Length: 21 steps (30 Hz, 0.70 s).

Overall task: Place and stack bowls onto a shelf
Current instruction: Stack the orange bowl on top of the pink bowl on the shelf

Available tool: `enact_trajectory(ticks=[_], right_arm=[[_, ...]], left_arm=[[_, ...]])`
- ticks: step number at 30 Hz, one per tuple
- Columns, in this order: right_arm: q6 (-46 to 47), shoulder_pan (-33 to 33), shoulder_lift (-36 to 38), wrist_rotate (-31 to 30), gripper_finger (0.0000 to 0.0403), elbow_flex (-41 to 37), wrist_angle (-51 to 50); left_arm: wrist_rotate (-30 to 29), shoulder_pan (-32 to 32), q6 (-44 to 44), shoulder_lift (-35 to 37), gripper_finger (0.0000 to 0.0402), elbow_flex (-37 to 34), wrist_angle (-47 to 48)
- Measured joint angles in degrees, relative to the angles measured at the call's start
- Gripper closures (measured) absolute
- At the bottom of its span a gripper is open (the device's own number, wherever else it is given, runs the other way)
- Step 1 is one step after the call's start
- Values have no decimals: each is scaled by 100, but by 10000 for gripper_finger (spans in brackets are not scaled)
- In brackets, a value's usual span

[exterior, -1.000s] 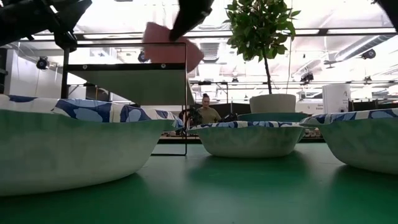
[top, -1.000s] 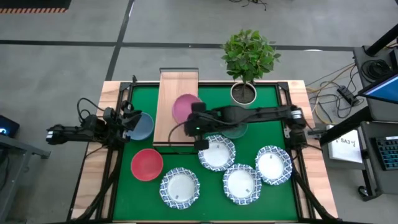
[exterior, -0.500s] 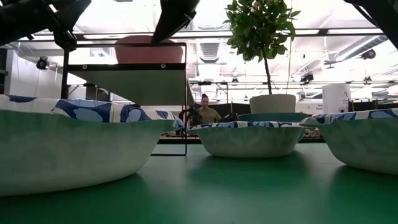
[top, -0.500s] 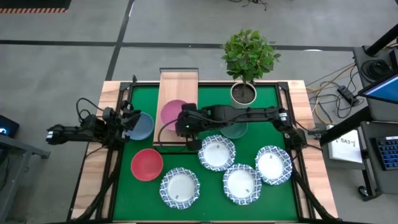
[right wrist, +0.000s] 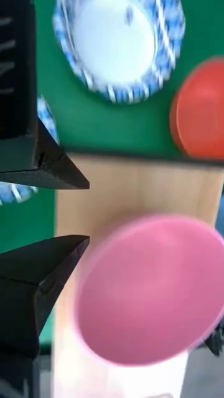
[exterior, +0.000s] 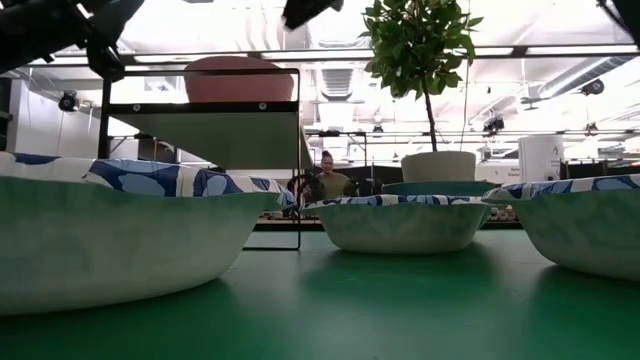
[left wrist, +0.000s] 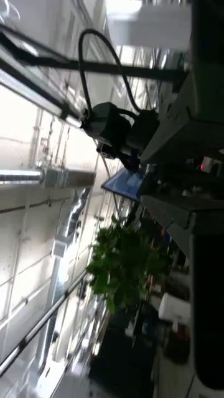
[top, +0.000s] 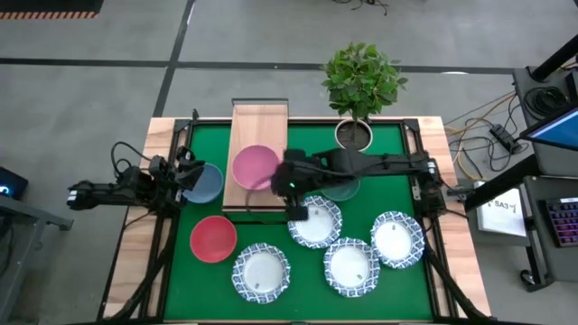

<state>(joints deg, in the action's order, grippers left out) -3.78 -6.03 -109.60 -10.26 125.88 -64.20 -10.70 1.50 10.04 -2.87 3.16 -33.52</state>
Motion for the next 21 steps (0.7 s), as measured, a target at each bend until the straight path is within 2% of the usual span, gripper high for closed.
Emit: enact_trajectory(ticks=[3,6,11,16,21], right_arm=[[150,-302,338,-43,286,-465,173],[327,-627,706,-270,285,-1160,620],[698,-1156,1485,-762,287,-2587,1635],[1039,-1592,2231,-1053,289,-3983,2675],[1201,-1915,2953,-1424,291,-5220,3727]], left_arm=[[506,0,53,-36,327,297,329],[940,10,166,-176,328,777,1176],[1210,119,347,-625,333,1445,2335],[1316,510,609,-1233,340,1759,2466],[1185,1102,966,-2048,351,2143,2504]])
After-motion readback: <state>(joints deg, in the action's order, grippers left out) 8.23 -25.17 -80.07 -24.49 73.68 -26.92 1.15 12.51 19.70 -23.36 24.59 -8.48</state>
